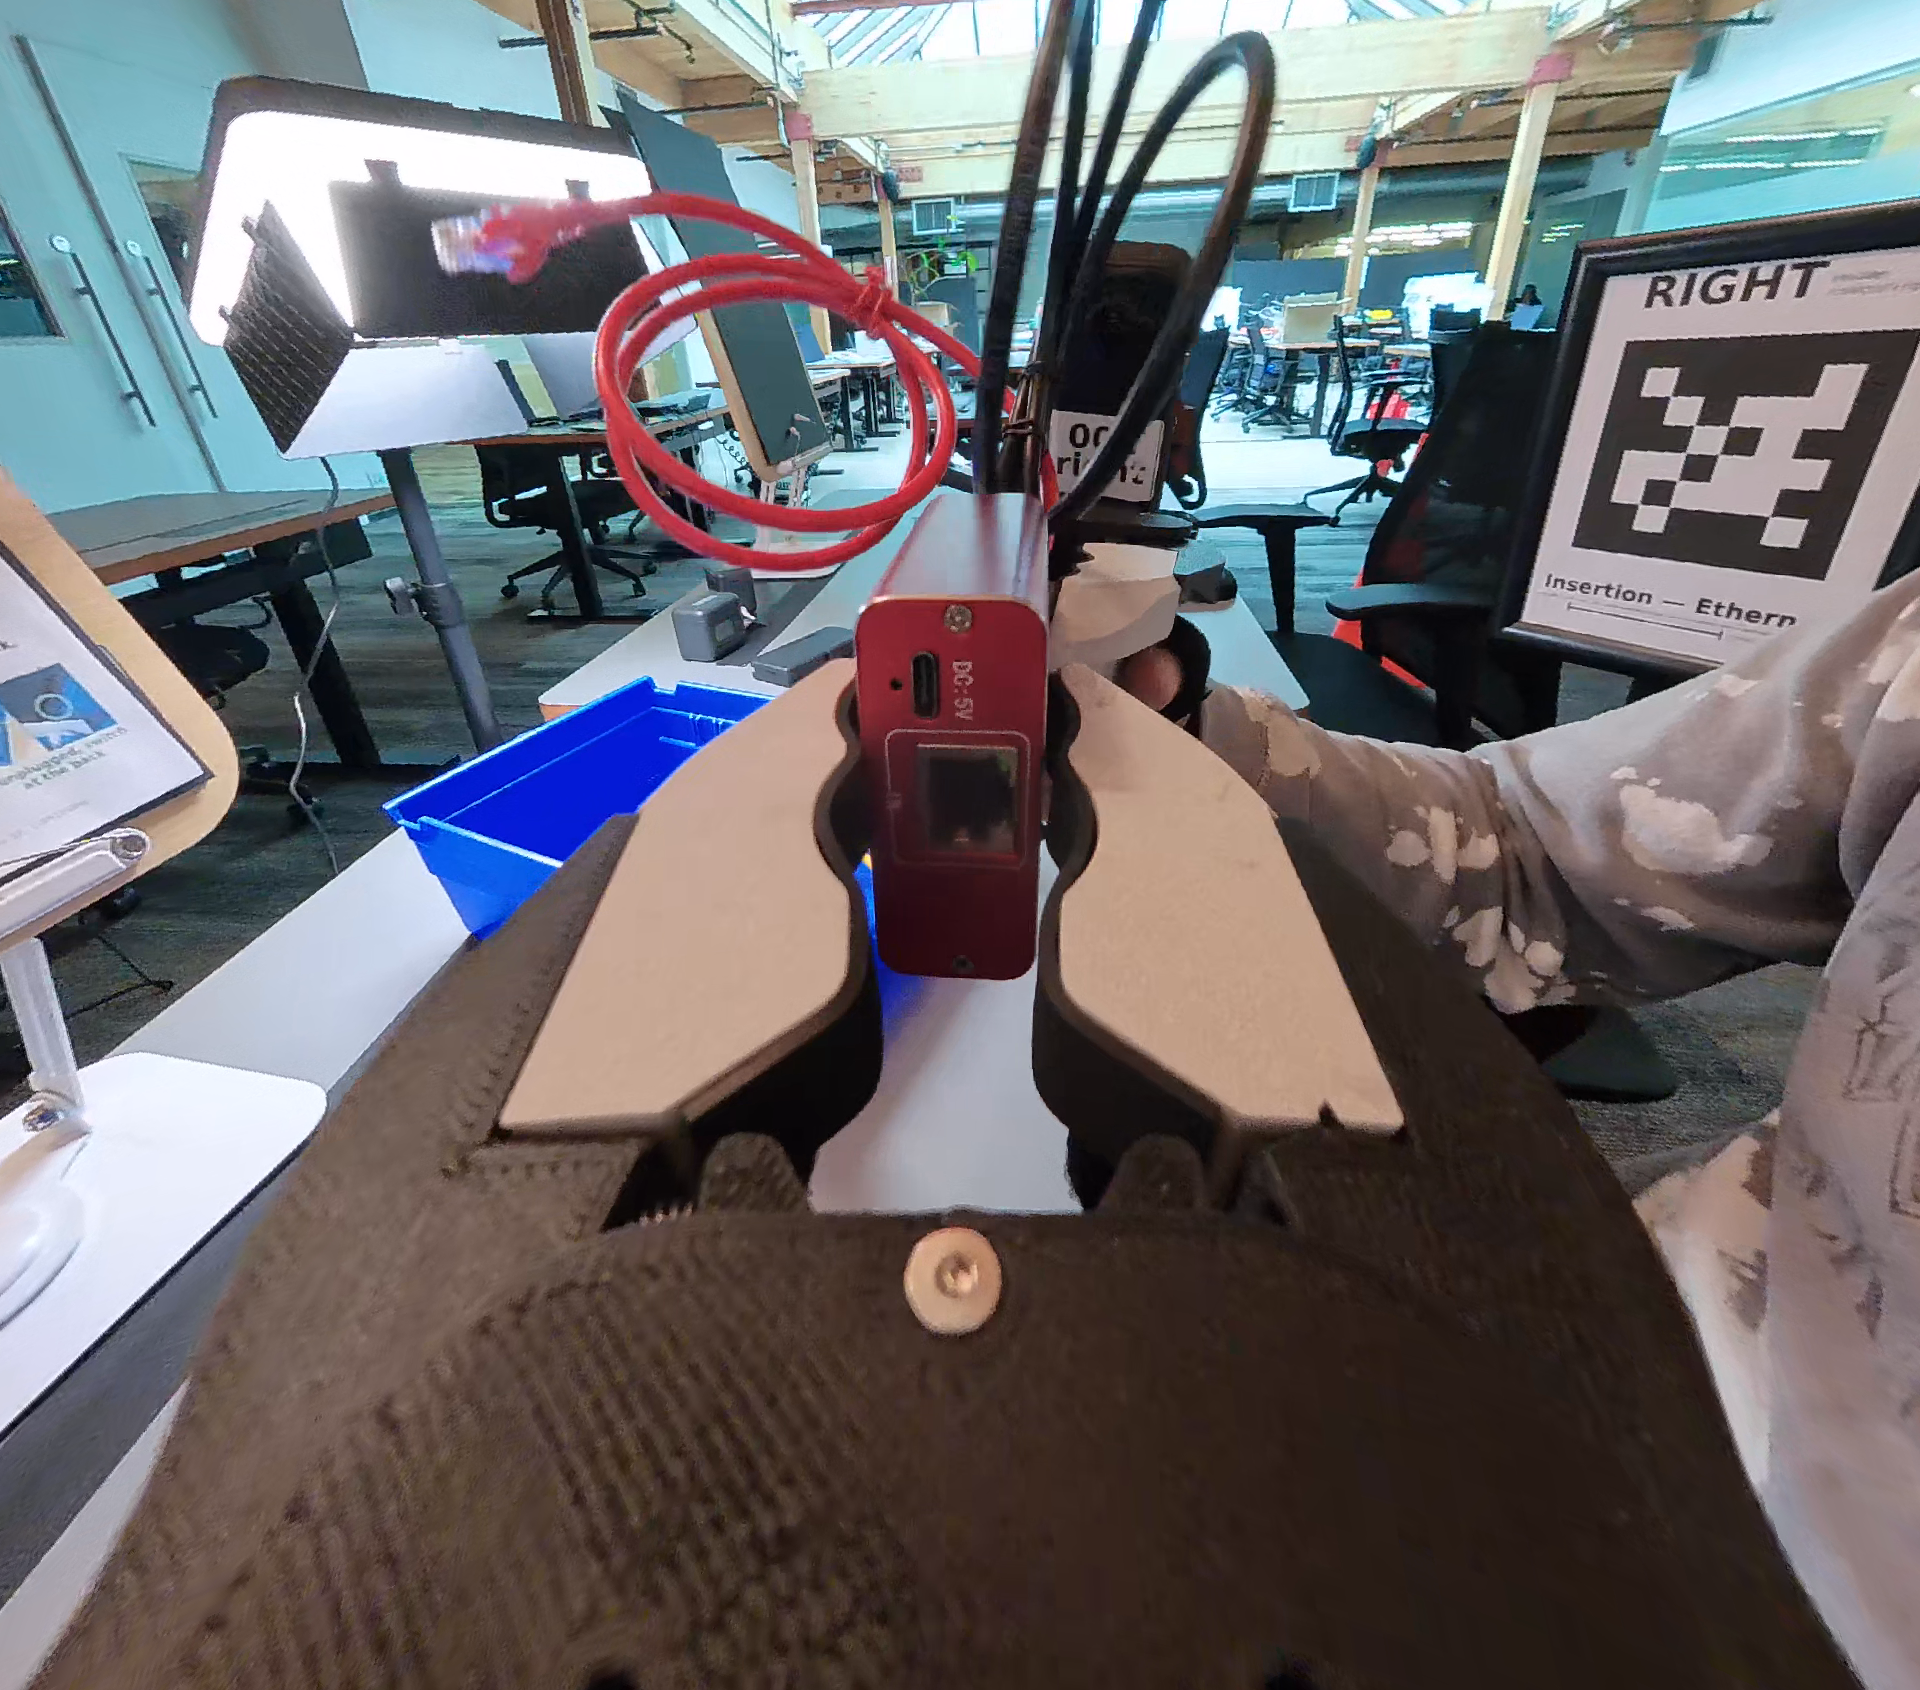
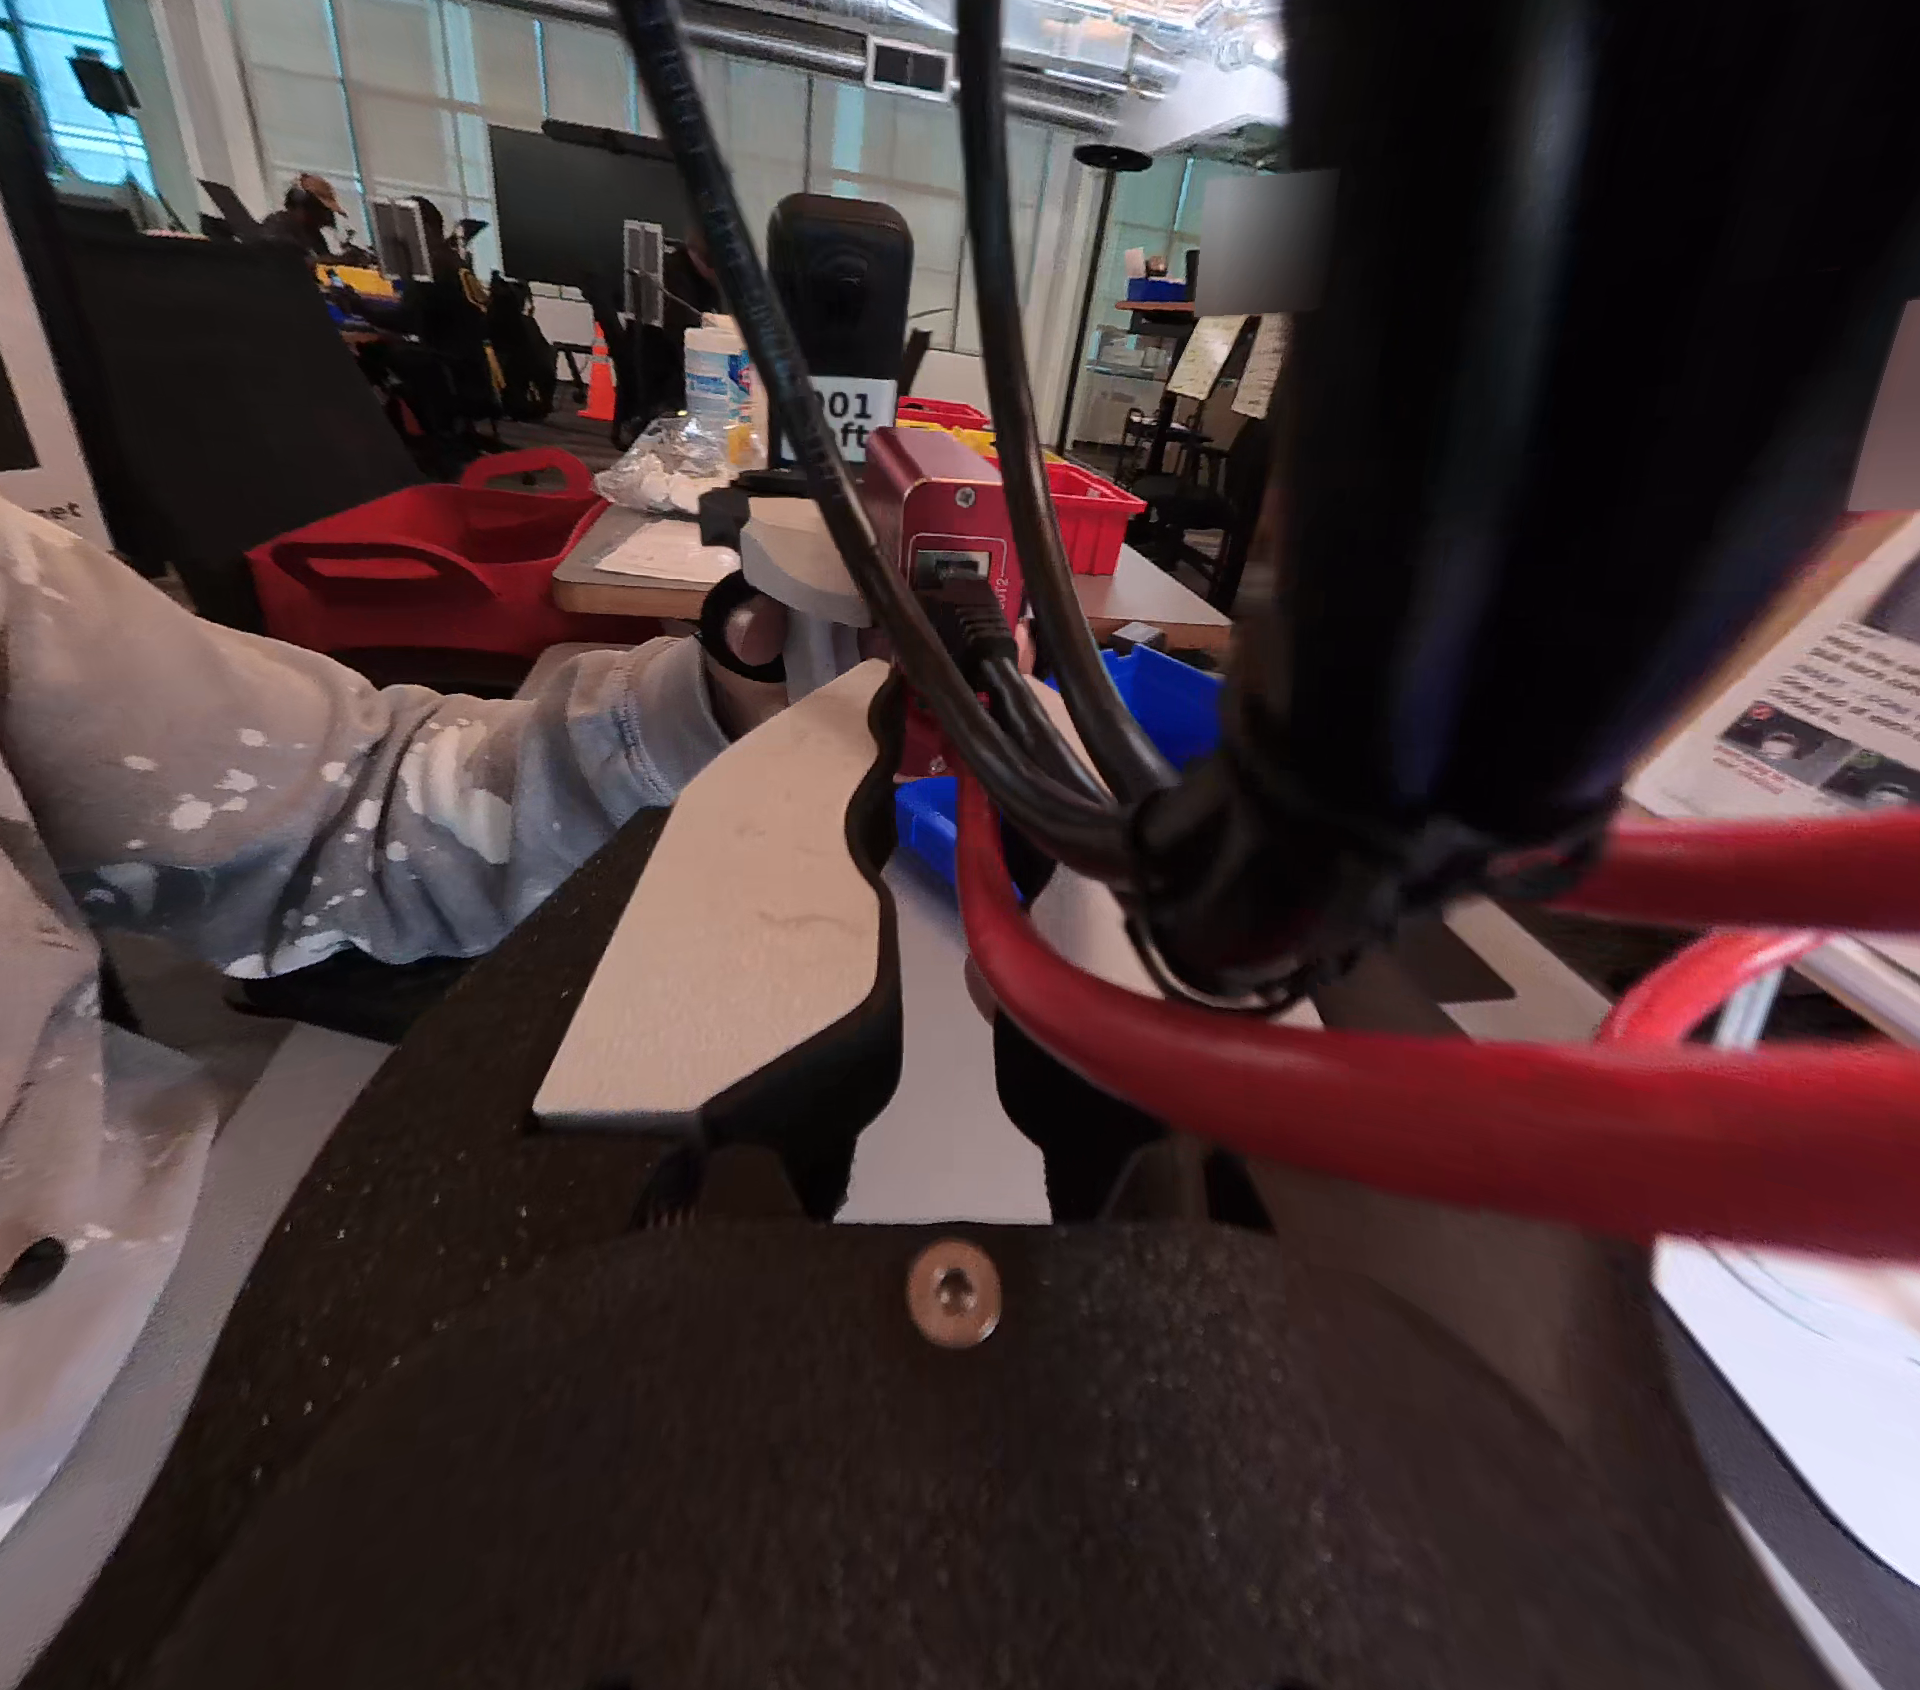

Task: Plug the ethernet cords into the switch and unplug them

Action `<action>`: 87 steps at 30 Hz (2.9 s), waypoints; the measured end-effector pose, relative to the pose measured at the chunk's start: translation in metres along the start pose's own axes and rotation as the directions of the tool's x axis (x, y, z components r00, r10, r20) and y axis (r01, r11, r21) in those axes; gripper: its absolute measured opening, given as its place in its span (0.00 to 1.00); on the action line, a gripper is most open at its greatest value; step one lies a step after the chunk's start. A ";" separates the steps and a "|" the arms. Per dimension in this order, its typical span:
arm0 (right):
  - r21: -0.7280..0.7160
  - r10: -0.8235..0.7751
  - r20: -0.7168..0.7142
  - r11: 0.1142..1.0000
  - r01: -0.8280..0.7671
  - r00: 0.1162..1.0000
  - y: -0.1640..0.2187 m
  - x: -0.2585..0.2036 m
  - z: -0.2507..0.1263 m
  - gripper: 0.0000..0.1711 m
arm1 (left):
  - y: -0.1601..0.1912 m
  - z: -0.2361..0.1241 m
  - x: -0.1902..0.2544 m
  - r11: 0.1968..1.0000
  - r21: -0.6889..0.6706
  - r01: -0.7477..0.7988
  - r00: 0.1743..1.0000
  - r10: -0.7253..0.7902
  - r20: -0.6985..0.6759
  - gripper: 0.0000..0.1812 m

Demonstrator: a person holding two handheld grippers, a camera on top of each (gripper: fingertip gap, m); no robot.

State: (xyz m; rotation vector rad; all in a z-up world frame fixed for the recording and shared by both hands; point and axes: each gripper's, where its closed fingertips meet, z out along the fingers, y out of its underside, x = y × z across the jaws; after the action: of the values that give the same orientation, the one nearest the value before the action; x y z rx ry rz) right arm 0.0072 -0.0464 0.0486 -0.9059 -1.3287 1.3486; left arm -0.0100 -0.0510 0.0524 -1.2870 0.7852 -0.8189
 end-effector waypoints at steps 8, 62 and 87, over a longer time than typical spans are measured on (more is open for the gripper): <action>0.024 -0.044 -0.135 0.999 0.048 0.990 -0.002 0.011 0.004 0.10 | -0.003 -0.002 -0.005 0.999 0.043 -0.018 0.999 0.016 0.038 0.17; 0.039 0.159 -0.180 0.987 -0.155 0.971 0.002 0.049 -0.028 0.06 | -0.037 -0.059 -0.051 0.971 0.206 0.121 0.976 -0.155 0.155 0.16; -0.950 0.236 -0.255 0.119 -0.288 0.938 0.148 0.059 -0.218 0.06 | -0.037 -0.079 -0.080 0.940 0.262 0.221 0.936 -0.280 0.214 0.16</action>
State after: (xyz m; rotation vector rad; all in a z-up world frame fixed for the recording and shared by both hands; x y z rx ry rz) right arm 0.1823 0.0773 -0.1152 -2.1557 -2.1102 0.4420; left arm -0.1213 -0.0240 0.0834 -1.2610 0.3141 -0.9037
